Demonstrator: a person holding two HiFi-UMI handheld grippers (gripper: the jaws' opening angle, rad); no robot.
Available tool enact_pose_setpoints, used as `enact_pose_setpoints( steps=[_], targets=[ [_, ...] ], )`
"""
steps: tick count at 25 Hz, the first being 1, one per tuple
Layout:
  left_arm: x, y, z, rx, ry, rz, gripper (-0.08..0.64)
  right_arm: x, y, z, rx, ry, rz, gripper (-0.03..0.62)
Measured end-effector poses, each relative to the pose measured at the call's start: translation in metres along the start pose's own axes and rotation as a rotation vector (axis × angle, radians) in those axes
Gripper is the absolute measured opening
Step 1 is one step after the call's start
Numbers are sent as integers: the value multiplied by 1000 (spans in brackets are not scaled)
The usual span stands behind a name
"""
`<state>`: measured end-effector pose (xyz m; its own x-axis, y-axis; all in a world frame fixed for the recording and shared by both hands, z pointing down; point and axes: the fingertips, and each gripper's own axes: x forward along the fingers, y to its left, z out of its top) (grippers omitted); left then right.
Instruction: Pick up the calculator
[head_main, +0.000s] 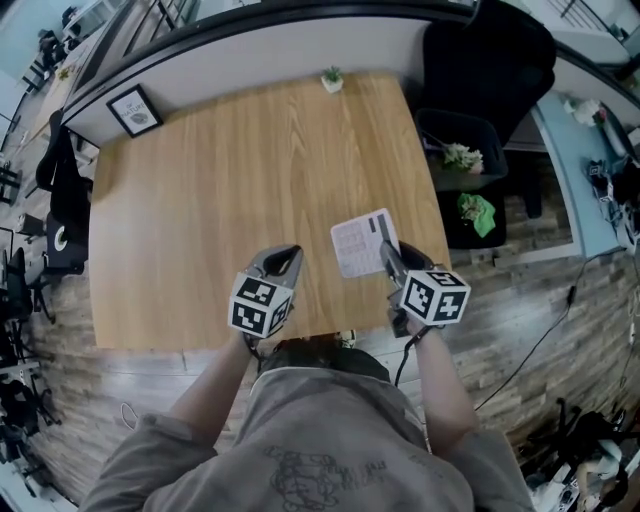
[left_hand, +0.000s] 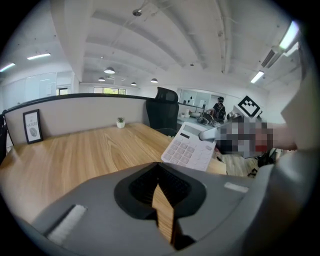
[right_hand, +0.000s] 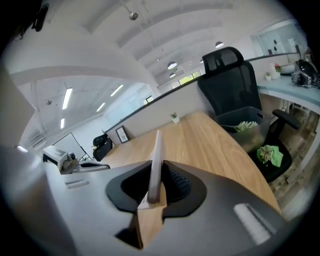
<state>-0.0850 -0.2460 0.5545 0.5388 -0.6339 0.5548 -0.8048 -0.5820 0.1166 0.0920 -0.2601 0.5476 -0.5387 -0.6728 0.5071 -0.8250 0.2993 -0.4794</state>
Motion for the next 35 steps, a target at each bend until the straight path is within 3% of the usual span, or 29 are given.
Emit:
enact_pose_setpoints(
  steps=[10,19,27,35],
  targets=[
    [-89,-9,102,97,-192,-8,2,-107,92,97,-110,-287,18,69],
    [-163,-25,171,206,-345,-12,2,-190,166,143,-195,-480,73,67],
    [-210,-50,194,265,-425,-61,2,-217,197,137,-241,-506,81,67],
    [-213,-39,194,259,-435,-31,2,-202,199,128,-247,-467,95,68]
  ],
)
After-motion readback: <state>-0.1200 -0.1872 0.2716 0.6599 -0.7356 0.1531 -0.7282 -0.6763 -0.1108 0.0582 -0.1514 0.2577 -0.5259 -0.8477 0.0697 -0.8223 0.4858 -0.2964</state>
